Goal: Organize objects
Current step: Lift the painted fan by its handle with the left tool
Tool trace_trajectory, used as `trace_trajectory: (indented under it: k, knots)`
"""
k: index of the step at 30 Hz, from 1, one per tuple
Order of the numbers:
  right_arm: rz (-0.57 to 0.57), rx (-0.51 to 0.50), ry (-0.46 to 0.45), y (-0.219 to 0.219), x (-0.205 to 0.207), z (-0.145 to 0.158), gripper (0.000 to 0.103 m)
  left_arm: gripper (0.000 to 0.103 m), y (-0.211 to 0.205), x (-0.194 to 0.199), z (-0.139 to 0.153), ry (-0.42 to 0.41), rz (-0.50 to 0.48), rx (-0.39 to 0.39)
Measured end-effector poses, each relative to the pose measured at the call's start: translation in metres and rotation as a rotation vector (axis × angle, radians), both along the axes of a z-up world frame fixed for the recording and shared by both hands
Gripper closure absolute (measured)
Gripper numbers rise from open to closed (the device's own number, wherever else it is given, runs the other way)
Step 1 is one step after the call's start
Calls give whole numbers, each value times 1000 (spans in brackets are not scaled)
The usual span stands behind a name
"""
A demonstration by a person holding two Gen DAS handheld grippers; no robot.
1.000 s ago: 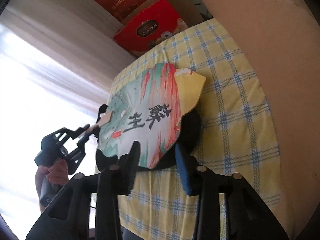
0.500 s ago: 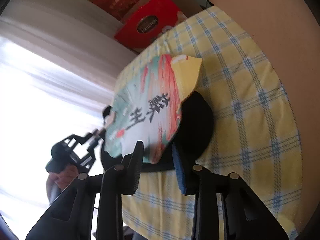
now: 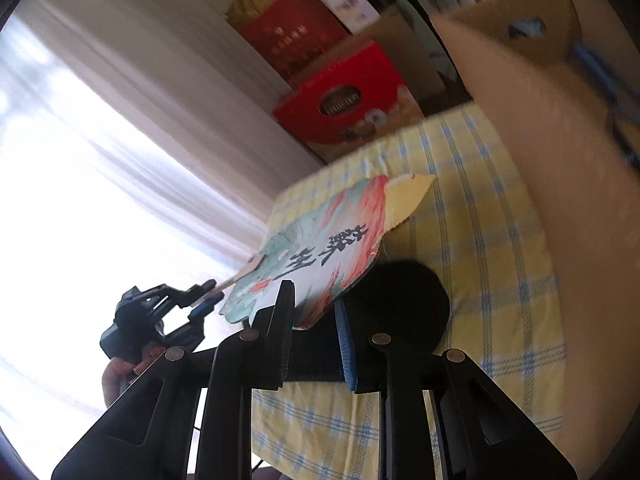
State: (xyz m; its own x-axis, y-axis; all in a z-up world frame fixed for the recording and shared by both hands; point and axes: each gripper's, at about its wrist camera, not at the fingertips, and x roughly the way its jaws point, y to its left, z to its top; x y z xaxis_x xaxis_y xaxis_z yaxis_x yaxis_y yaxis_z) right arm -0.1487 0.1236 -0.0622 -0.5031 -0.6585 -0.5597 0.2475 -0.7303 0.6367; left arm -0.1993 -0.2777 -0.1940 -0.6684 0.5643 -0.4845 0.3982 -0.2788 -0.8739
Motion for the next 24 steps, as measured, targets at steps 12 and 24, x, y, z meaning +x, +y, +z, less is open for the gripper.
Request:
trace_trajectory:
  k: [12,24]
  knots:
    - [-45,-68,69,46,-1,57,83,91,40,-8,74,147,-101,8]
    - [-113,-65,47,129,-17,90,83,90,125,-21,109,190,-240,8]
